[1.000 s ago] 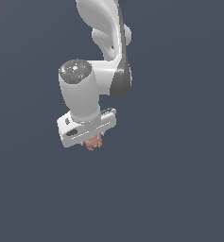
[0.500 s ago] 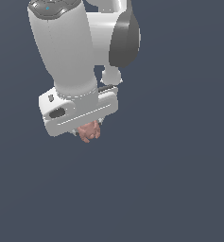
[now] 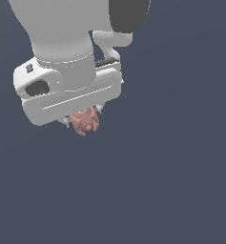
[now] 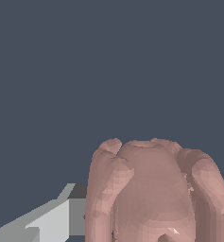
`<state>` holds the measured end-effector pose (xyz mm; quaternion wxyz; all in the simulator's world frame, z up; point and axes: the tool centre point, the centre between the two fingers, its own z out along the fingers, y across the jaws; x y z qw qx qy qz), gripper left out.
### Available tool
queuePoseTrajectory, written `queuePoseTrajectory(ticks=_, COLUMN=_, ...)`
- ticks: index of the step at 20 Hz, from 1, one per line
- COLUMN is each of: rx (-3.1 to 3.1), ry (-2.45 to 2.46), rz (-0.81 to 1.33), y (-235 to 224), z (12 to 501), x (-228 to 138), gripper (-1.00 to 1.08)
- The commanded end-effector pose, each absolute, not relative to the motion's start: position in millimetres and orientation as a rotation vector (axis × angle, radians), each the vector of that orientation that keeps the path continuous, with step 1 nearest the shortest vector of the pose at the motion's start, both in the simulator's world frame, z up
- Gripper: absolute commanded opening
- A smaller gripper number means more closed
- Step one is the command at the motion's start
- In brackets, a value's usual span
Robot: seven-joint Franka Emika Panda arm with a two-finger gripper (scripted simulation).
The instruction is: Pick up the object and move it to a goal position.
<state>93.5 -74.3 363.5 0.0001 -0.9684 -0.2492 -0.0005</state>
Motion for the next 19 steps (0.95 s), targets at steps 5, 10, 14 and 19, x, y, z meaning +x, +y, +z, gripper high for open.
queuePoseTrajectory(ticks=5, rx=-3.042, ry=-0.783, rz=0.0, y=-74, z=392, x=101, gripper=-1.0)
queuePoseTrajectory(ticks=10, rx=-3.042, ry=-0.782, rz=0.0, y=-74, z=404, x=104, gripper=-1.0)
queuePoseTrajectory(ticks=14, rx=-3.042, ry=-0.782, rz=0.0, y=-74, z=409, x=106, gripper=-1.0)
queuePoseTrajectory(ticks=19, rx=-3.042, ry=-0.782, rz=0.0, y=-74, z=411, x=106, gripper=-1.0)
